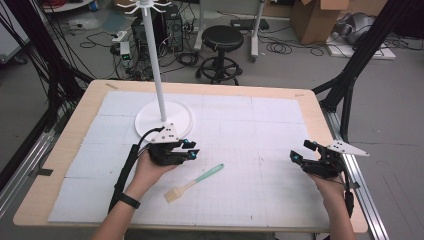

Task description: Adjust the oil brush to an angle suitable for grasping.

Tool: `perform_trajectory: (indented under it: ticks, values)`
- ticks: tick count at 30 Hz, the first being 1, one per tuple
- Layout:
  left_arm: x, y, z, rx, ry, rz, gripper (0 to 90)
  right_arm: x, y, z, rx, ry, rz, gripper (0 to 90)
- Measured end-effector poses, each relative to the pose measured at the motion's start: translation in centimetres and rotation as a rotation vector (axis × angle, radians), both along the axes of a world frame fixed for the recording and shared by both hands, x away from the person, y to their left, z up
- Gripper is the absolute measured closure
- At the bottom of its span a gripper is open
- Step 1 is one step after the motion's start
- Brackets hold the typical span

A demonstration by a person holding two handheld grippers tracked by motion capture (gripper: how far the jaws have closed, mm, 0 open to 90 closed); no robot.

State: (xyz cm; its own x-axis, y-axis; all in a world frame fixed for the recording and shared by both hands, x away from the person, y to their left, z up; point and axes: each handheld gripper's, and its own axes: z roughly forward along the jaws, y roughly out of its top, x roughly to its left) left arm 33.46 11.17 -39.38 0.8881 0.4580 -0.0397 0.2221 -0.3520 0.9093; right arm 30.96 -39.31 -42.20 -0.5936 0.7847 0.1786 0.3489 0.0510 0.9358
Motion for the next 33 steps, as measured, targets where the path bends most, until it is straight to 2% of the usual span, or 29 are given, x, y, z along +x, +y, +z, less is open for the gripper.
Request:
perform_trajectory:
  ticks: [4, 8, 11, 13, 18, 20, 24, 29, 33]
  values:
    - [-0.2, 2.1, 0.5, -0.040, 0.009, 0.030, 50.7, 0.0, 0.1, 0.0, -0.003, 0.003, 0.002, 15.4]
    - [-0.6, 4.6, 0.8, -0.057, -0.017, 0.103, 38.1, 0.0, 0.1, 0.0, -0.004, 0.004, 0.002, 15.4]
    - [-0.9, 6.5, 0.8, -0.085, -0.044, 0.145, 30.4, 0.0, 0.2, -0.1, -0.006, 0.006, 0.001, 15.4]
    - [-1.0, 7.7, 0.7, -0.083, -0.065, 0.182, 26.4, 0.0, 0.2, -0.1, -0.008, 0.006, 0.001, 15.4]
    - [-1.5, 10.9, 0.2, -0.073, -0.095, 0.270, 23.6, 0.0, 0.2, -0.1, -0.009, 0.007, 0.001, 15.4]
    - [-1.6, 12.2, -0.1, -0.089, -0.121, 0.307, 23.0, 0.0, 0.2, -0.2, -0.010, 0.011, 0.002, 15.4]
    - [-1.5, 14.5, -0.5, -0.125, -0.126, 0.377, 21.6, 0.0, 0.3, -0.2, -0.013, 0.014, 0.004, 15.4]
    - [-1.6, 16.1, -0.7, -0.135, -0.128, 0.429, 18.7, 0.0, 0.2, -0.3, -0.013, 0.014, 0.002, 15.4]
    - [-1.7, 16.4, -0.7, -0.147, -0.136, 0.435, 17.6, -0.1, 0.1, -0.3, -0.007, 0.015, -0.001, 15.4]
